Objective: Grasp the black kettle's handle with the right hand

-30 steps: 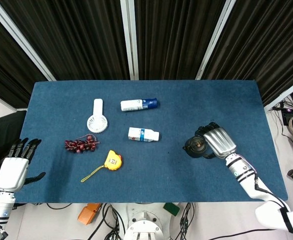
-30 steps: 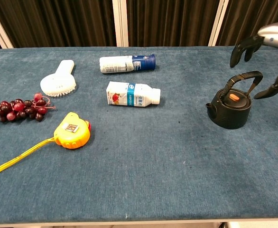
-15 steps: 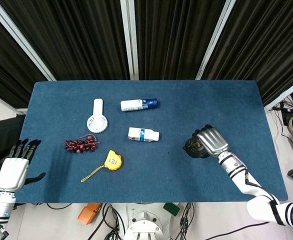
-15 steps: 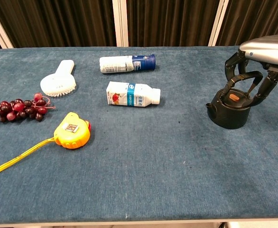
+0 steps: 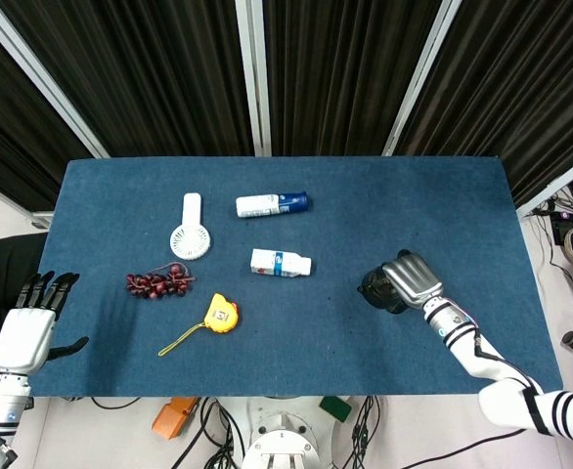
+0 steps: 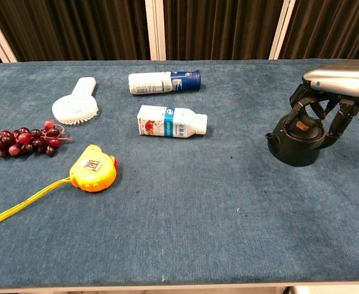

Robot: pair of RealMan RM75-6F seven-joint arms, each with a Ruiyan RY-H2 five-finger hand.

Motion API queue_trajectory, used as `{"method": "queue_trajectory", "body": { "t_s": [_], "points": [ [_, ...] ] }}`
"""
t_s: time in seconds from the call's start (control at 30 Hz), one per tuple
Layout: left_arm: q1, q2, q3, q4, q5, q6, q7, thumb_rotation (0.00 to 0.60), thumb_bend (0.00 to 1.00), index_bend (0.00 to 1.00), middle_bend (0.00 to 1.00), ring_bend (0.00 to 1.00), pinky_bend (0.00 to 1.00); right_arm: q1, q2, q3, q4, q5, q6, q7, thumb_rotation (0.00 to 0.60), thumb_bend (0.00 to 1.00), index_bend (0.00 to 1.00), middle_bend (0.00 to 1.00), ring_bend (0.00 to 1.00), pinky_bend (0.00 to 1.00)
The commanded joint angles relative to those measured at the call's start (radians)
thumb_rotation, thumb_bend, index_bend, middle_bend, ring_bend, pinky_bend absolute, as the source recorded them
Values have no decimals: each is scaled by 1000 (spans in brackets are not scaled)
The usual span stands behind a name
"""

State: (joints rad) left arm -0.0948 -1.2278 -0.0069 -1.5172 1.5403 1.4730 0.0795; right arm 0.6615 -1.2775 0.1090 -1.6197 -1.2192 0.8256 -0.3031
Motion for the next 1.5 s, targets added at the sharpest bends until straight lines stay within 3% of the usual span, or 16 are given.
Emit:
{"method": "queue_trajectory", "body": {
  "t_s": [0.03,0.63,1.0,1.2,1.5],
  "points": [
    [0,0,0,3,-1,0,-2,600,125,81,90,23,0,2,-1,-4,3,4,-5,11,600,0,739,626,651,339],
    [3,-11,-1,30,-7,3,-28,600,125,81,90,23,0,19,19,-15,-11,33,-44,94,600,0,963,829,916,382],
    [5,-11,-4,32,-15,4,-28,600,125,82,91,23,0,33,33,5,-13,35,-77,206,600,0,1000,938,1000,487],
    [3,-12,-5,29,-16,2,-25,600,125,82,98,23,0,33,44,10,-18,35,-83,250,596,0,1000,964,1000,369],
    [1,-9,-7,19,-15,3,-20,600,125,81,101,23,0,14,61,23,-31,-32,3,268,396,0,1000,985,1000,301]
  ]
}}
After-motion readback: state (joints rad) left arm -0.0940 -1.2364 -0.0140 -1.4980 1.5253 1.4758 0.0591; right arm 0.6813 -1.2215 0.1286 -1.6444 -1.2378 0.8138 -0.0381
